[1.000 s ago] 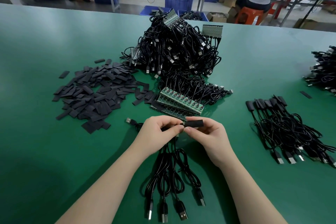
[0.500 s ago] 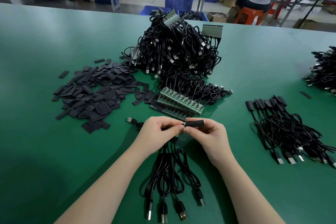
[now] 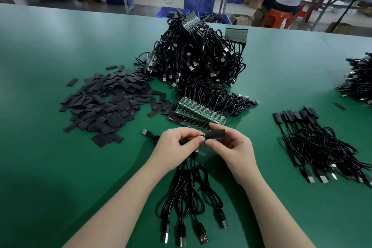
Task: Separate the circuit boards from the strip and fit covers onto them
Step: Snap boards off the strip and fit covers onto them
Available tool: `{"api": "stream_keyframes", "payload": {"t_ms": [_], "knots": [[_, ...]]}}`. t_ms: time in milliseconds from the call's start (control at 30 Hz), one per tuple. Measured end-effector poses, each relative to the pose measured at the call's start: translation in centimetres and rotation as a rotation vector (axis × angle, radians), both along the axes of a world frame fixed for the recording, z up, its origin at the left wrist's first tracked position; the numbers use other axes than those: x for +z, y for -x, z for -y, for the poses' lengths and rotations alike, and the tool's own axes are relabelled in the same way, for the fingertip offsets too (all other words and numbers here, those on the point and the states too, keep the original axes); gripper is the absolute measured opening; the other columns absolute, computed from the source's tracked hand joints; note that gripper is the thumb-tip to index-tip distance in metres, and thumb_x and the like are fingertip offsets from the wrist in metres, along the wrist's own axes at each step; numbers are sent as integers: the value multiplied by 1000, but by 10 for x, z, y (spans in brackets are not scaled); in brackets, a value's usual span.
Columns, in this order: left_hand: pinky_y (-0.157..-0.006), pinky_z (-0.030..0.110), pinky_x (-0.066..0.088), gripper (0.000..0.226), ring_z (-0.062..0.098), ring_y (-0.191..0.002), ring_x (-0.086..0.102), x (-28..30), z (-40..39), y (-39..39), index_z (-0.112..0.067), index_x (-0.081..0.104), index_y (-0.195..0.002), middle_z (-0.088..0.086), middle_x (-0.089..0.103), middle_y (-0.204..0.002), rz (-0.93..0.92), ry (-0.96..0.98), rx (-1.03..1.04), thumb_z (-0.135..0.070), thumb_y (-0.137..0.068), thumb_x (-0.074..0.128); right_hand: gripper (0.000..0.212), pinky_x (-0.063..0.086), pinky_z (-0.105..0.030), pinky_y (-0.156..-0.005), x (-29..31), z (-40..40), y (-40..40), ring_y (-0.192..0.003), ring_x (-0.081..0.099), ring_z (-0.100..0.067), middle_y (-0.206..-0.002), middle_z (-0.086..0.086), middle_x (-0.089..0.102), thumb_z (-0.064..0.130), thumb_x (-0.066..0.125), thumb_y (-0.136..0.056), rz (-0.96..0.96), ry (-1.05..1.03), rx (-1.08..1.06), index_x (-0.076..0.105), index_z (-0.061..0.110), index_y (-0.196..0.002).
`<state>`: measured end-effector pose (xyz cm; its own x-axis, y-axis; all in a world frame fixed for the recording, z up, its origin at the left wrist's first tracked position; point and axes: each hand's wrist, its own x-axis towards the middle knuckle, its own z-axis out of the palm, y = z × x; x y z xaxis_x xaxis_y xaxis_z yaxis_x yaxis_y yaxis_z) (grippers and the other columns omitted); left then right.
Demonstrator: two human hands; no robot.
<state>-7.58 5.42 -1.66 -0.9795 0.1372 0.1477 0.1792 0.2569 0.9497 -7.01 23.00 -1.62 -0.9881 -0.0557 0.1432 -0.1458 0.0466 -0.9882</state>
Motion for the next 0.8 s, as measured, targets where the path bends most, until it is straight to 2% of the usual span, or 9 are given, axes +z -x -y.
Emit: {"api": "stream_keyframes", "payload": {"t_ms": [133, 233, 333, 400, 600, 800], "knots": [[-71, 14, 51, 21, 4, -75, 68, -1, 2, -1, -42, 70, -86, -15, 73, -79, -53, 43, 50, -21, -87, 73, 23, 56, -22, -76, 0, -3, 1, -80, 68, -8, -96, 9, 77, 8, 76, -82, 5, -15, -19, 80, 30, -88], [-71, 9, 48, 21, -2, -76, 67, 0, 2, -2, -41, 71, -86, -19, 73, -79, -75, 44, 30, -19, -86, 73, 28, 53, -16, -71, 1, 0, -1, -76, 69, -4, -89, 8, 77, 8, 78, -80, -15, -30, -4, 80, 36, -84], [-71, 9, 48, 21, -1, -76, 68, 2, 0, -2, -37, 73, -87, -16, 74, -79, -67, 22, 0, -16, -87, 72, 28, 52, -15, -69, 1, 2, -2, -72, 68, -2, -86, 9, 77, 7, 79, -77, -31, 8, 3, 78, 33, -87], [-70, 9, 48, 21, 0, -74, 68, 2, 0, -2, -37, 73, -86, -14, 74, -79, -70, 24, -2, -16, -88, 71, 26, 53, -15, -69, 3, 1, -3, -72, 68, -3, -83, 5, 77, 14, 79, -74, -19, 54, 19, 78, 34, -91], [-72, 8, 47, 29, -3, -78, 67, 3, -1, -3, -43, 70, -84, -19, 73, -80, -85, 35, -4, -15, -88, 70, 20, 53, -14, -69, 3, 0, -2, -72, 69, -2, -80, 4, 77, 20, 77, -68, -1, 85, 47, 80, 34, -82], [-72, 11, 50, 20, 2, -77, 69, 0, 0, 0, -34, 74, -89, -12, 75, -81, -51, 11, -22, -14, -88, 70, 26, 52, -15, -67, 0, 2, -1, -68, 67, -3, -74, 3, 76, 0, 77, -74, -12, 80, 9, 77, 24, -83]]}}
